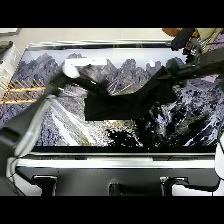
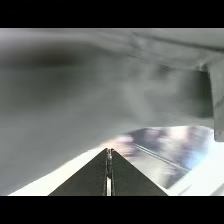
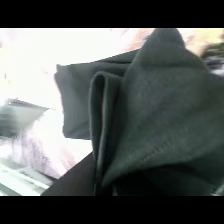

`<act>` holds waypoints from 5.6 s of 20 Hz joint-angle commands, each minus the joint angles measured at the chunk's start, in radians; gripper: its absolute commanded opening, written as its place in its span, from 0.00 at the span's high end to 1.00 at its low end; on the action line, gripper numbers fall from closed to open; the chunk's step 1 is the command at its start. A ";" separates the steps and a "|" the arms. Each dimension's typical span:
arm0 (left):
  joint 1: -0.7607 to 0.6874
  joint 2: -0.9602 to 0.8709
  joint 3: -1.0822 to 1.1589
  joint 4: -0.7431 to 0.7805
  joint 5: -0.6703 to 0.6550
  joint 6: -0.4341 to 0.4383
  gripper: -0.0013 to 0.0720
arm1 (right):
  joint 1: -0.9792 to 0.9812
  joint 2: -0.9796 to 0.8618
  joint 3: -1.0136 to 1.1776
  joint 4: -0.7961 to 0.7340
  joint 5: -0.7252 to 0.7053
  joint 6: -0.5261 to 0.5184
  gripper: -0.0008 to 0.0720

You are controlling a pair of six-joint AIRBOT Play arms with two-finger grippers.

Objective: Fold the clothes and pants, and hang the long-sleeved shirts on hangers.

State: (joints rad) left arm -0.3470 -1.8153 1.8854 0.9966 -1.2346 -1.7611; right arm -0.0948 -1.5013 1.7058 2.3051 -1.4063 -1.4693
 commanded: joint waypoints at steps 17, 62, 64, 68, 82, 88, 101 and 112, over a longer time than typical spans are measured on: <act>0.545 0.397 0.002 0.297 -0.217 0.037 0.96 | 0.552 -0.322 0.001 0.097 0.420 0.068 0.95; 0.545 0.390 -0.015 0.287 -0.232 0.071 0.96 | 0.167 -0.465 -0.248 0.318 0.293 -0.430 0.89; 0.545 0.390 -0.015 0.287 -0.232 0.071 0.96 | 0.167 -0.426 -0.246 0.348 0.331 -0.430 0.95; 0.545 0.390 -0.015 0.287 -0.233 0.070 0.96 | 0.166 -0.350 -0.156 0.286 0.394 -0.316 0.95; 0.545 0.391 -0.015 0.287 -0.294 0.070 0.96 | -0.109 -0.348 0.228 0.097 0.381 -0.030 0.95; 0.545 0.391 -0.015 0.287 -0.295 0.067 0.96 | -0.302 -0.348 0.303 0.025 0.395 0.016 0.95; 0.545 0.391 -0.015 0.287 -0.342 0.059 0.96 | -0.584 -0.222 0.303 -0.293 0.451 0.341 0.95; 0.545 0.391 -0.015 0.287 -0.456 0.059 0.96 | -0.627 -0.158 0.283 -0.628 0.090 0.571 0.95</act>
State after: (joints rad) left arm 0.1967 -1.4242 1.8706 1.2835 -1.6554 -1.7020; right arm -0.7185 -1.6623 2.0014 1.7641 -1.1770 -0.9234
